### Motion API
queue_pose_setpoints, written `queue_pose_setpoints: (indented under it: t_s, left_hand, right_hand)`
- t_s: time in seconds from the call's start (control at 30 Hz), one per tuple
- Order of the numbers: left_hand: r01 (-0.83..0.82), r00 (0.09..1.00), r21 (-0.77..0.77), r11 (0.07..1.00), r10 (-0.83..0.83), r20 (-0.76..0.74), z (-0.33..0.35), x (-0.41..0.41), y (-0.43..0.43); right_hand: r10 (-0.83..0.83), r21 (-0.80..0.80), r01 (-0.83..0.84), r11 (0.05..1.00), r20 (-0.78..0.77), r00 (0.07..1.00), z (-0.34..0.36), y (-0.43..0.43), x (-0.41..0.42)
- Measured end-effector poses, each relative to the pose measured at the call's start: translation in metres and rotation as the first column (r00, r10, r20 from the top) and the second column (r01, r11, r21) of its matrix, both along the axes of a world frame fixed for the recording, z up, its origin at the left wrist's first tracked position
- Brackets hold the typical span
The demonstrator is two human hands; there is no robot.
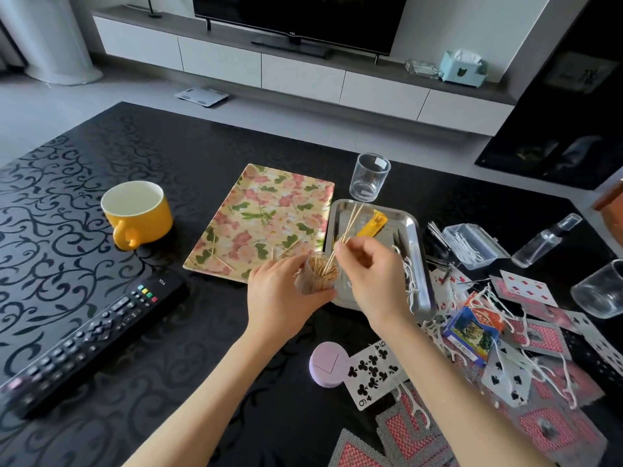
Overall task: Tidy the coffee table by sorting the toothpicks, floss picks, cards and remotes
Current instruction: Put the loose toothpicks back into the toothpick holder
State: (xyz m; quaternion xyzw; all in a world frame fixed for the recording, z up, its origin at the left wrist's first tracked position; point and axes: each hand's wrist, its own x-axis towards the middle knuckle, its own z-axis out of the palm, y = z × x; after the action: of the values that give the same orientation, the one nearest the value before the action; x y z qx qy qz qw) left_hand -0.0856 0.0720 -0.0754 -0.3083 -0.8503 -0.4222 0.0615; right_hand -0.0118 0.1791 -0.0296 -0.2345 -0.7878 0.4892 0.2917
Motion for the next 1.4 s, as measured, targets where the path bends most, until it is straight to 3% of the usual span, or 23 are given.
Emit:
queue_pose_setpoints:
  t_s: [0.27, 0.47, 0.73, 0.8, 0.87, 0.93, 1.0, 1.07, 1.13, 1.2, 1.3, 1.4]
  left_hand:
    - [0.044, 0.99, -0.036, 0.998, -0.048, -0.133, -0.009, -0.004, 0.001]
    - [0.101, 0.987, -0.014, 0.995, -0.102, -0.126, -0.005, 0.003, 0.003]
    - [0.181, 0.975, -0.012, 0.983, -0.181, -0.132, -0.004, 0.005, 0.002]
    - [0.181, 0.977, 0.0, 0.984, -0.18, -0.115, -0.005, 0.004, 0.002]
    - [0.182, 0.979, 0.008, 0.983, -0.18, -0.091, -0.005, 0.004, 0.002]
    - [0.187, 0.98, 0.03, 0.982, -0.185, -0.072, -0.004, 0.004, 0.002]
    - [0.197, 0.978, 0.047, 0.979, -0.193, -0.08, -0.004, 0.004, 0.002]
    - [0.221, 0.972, 0.047, 0.974, -0.216, -0.088, -0.003, 0.005, 0.002]
    - [0.247, 0.966, 0.033, 0.969, -0.243, -0.093, -0.003, 0.006, 0.002]
    - [0.27, 0.959, 0.037, 0.962, -0.266, -0.094, -0.002, 0.008, 0.002]
    - [0.305, 0.951, 0.058, 0.95, -0.301, -0.069, -0.002, 0.009, 0.001]
    - [0.284, 0.957, 0.052, 0.957, -0.286, 0.042, 0.001, 0.012, 0.001]
  right_hand:
    - [0.013, 0.212, -0.06, 0.975, 0.22, 0.975, -0.018, 0.004, 0.009]
    - [0.105, 0.146, -0.148, 0.978, 0.269, 0.957, -0.002, 0.01, 0.013]
    - [0.105, 0.294, -0.227, 0.928, 0.376, 0.92, 0.012, 0.01, 0.015]
    - [0.146, 0.167, -0.224, 0.96, 0.383, 0.912, 0.015, 0.013, 0.015]
    - [0.217, -0.073, -0.205, 0.976, 0.34, 0.915, 0.018, 0.018, 0.016]
    - [0.182, -0.248, -0.115, 0.962, 0.268, 0.946, 0.019, 0.022, 0.014]
    - [0.098, -0.31, -0.011, 0.951, 0.268, 0.958, 0.017, 0.026, 0.01]
    - [0.1, -0.332, 0.032, 0.943, 0.375, 0.922, 0.013, 0.032, 0.003]
    - [0.209, -0.481, 0.013, 0.877, 0.405, 0.89, 0.01, 0.038, -0.004]
    - [0.313, -0.636, -0.053, 0.77, 0.303, 0.9, 0.008, 0.041, -0.008]
    - [0.3, -0.734, -0.081, 0.674, 0.172, 0.938, 0.007, 0.04, -0.012]
    - [0.156, -0.669, -0.003, 0.743, 0.169, 0.973, 0.012, 0.038, -0.006]
